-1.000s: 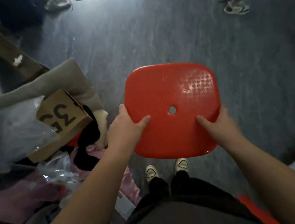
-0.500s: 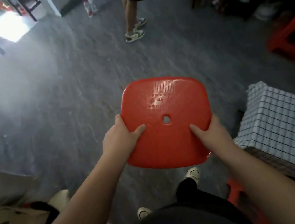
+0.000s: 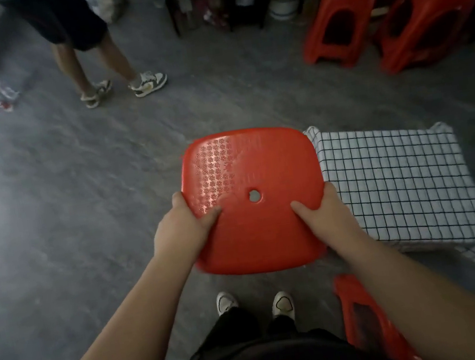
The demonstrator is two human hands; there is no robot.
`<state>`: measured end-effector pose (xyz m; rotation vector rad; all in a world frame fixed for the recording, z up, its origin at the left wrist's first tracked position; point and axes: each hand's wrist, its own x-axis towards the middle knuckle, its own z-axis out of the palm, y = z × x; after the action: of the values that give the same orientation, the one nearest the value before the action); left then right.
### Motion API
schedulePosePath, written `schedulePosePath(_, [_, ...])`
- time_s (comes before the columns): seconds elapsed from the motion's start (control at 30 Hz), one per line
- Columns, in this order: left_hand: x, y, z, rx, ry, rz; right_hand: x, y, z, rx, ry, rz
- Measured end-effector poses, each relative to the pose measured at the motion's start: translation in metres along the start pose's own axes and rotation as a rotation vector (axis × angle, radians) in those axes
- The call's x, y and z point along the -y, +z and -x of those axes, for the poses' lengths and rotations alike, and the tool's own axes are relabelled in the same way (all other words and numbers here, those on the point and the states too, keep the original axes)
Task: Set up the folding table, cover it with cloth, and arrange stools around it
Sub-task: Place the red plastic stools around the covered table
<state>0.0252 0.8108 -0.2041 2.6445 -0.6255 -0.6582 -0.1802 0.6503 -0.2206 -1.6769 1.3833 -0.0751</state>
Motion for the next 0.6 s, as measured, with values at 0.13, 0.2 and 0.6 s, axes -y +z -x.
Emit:
schedulePosePath(0.13, [-0.036,0.01,-0.046,0.045,0.047,-0.022,0.002,-0.015,-0.038,-0.036,0.076,-0.021])
schedulePosePath(0.2, [-0.047,0.018,-0.07,0.072,0.065,-0.026,0.003,-0.016,-0.057,-0.058,0.103,-0.042])
schedulePosePath(0.6, [-0.075,0.126,-0.244,0.218,0.062,-0.056,-0.023,0.033,-0.227,-0.088,0.299,-0.12])
